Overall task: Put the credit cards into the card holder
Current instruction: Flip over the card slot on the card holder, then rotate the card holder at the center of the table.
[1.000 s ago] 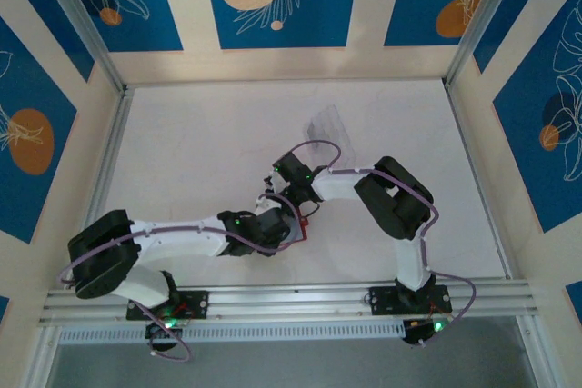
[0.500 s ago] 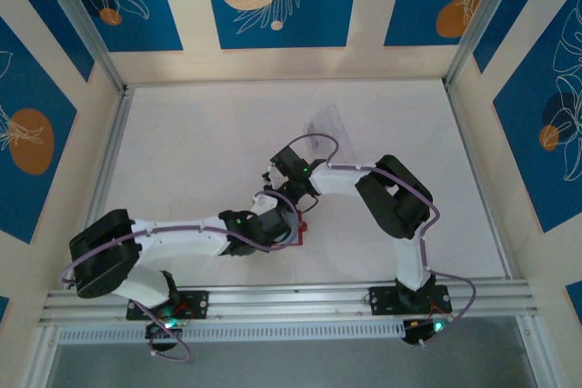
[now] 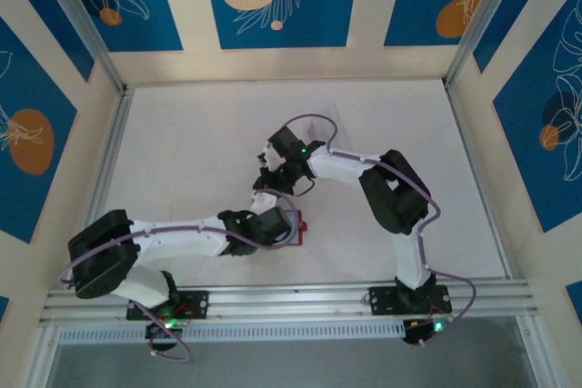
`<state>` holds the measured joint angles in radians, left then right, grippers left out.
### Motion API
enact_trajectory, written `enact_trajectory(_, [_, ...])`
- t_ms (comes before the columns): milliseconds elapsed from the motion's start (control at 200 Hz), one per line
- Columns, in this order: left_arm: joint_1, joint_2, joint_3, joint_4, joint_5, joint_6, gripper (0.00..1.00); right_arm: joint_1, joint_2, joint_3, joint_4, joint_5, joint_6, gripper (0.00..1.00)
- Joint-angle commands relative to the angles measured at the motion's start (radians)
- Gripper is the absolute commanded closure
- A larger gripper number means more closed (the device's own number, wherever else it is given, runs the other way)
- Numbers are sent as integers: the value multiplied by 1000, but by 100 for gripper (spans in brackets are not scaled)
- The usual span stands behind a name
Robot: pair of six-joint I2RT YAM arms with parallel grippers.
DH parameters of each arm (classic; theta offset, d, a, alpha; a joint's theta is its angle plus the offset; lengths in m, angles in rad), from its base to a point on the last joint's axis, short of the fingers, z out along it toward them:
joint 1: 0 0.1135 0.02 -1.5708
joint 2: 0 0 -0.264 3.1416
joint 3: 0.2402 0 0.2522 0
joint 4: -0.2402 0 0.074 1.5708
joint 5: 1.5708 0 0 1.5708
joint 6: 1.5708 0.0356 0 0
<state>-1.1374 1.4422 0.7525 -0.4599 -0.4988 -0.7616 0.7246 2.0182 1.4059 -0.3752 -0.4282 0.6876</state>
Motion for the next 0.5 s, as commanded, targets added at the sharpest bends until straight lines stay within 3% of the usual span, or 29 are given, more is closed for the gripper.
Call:
enact_trajectory(0, [-5,12,-29,-99,34,-17,54,-37,-67,23,10,-22,10,88])
enact_trajectory(270, [12,-12,-56,-83,47,-33,55,-77,-209,-133,-23,78,7,88])
enact_trajectory(495, [46,-28,-77,-83,61,-21,58,26,-319,-311,-92,151,16,98])
